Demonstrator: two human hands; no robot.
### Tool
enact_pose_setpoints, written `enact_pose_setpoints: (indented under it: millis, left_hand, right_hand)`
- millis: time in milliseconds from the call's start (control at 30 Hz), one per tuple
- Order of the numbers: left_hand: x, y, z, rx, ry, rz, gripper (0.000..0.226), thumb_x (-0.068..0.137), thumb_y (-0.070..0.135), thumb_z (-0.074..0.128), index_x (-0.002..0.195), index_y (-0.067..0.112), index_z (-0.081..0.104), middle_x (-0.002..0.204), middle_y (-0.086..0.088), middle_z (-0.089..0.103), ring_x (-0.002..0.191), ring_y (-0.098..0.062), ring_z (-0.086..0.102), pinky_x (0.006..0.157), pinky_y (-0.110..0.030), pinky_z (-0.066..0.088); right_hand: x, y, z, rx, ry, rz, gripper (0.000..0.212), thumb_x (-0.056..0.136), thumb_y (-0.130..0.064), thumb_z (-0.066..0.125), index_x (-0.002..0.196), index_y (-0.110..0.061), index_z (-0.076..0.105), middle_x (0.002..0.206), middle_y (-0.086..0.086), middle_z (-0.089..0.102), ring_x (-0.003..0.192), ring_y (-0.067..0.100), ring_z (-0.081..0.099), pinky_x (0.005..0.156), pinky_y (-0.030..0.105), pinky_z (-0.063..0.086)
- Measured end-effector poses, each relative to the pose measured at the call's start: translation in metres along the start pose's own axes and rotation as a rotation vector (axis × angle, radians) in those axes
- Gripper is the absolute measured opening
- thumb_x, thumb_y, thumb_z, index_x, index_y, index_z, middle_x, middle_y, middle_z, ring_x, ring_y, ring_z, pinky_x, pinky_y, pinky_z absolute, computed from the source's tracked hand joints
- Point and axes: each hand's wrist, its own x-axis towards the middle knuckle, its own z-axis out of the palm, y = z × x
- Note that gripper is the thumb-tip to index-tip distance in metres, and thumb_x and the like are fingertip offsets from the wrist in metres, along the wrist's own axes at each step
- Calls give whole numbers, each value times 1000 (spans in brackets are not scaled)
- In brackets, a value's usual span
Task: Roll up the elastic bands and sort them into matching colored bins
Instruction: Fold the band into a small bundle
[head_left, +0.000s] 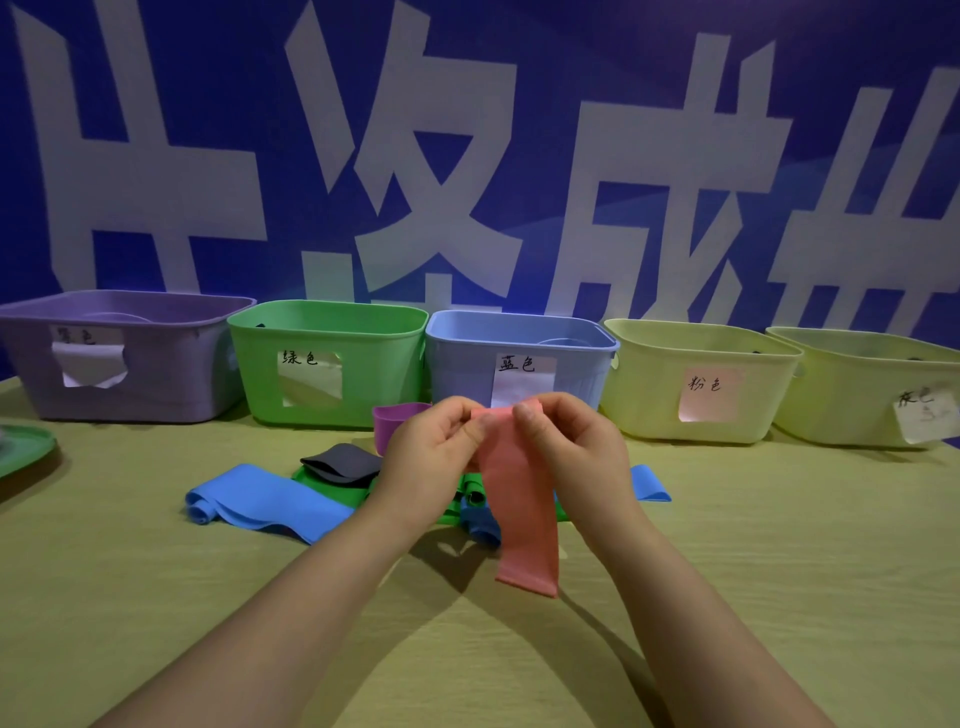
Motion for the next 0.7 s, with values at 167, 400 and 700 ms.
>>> enact_pose_setpoints:
  millis: [167,400,700]
  left_hand:
    - [1,-1,-2,46,29,-28,19,89,25,52,77,14,62,68,-2,63,67,-15,62,69,-35,56]
    - [-3,1,-2,67,23,-3,25,76,43,57,84,20,61,79,-1,68,78,-14,65,74,-34,54]
    - [-1,-4,-3,139,50,103,16,83,14,67,80,29,63,78,10,66,79,-9,61,74,-33,50]
  right_hand:
    - [-1,-1,-1,57,-37,-19,17,84,-13,64,89,-29,63,71,-9,59,69,0,54,63,17,46]
    - [-1,0,-1,13,-27,2,13,84,-15,65,81,-28,65,76,-6,66,73,6,60,66,24,50]
    - [-1,1,-1,-25,-32,14,7,83,-23,66,76,-25,65,69,-10,63,67,0,56,62,20,46]
